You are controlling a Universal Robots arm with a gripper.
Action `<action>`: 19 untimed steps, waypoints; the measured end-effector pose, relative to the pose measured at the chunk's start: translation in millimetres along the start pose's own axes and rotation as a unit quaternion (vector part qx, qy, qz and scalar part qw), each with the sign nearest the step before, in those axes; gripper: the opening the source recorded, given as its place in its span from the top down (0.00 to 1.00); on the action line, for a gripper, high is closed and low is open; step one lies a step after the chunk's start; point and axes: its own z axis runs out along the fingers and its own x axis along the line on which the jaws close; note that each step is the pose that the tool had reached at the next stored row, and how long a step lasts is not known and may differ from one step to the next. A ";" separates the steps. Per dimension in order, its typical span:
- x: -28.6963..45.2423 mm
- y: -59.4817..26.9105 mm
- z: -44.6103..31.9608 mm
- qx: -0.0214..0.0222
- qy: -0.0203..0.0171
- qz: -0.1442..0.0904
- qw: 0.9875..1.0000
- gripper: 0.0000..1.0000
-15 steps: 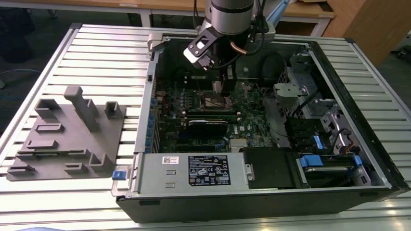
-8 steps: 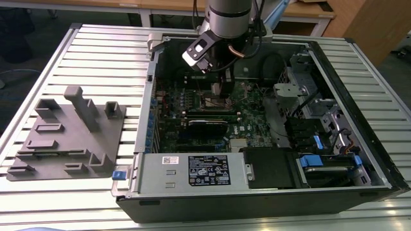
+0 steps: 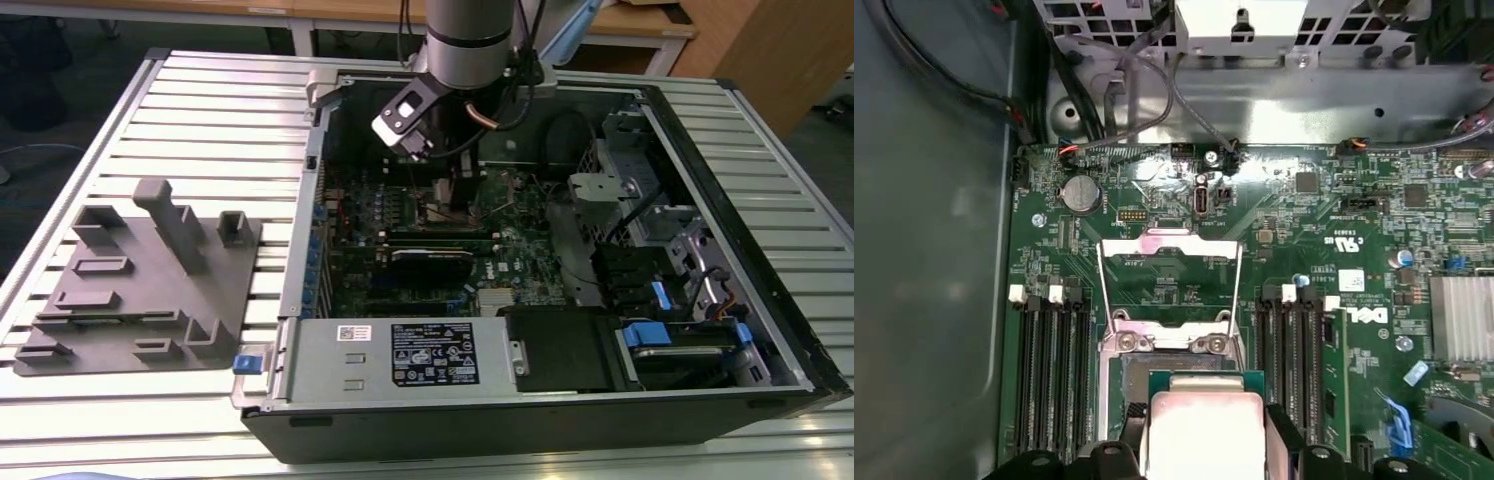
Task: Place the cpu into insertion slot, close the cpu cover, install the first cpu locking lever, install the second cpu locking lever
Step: 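Place the cpu into insertion slot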
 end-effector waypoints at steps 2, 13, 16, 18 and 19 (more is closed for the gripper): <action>1.6 -0.2 1.6 0.000 0.000 0.000 1.000 0.46; 9.8 -2.6 15.2 0.000 -0.003 0.000 1.000 0.46; 10.2 -3.0 19.3 0.000 -0.005 0.000 1.000 0.46; 10.2 -3.2 20.8 0.000 -0.005 -0.001 1.000 0.46; 10.2 -3.6 21.9 0.000 -0.005 0.000 1.000 0.46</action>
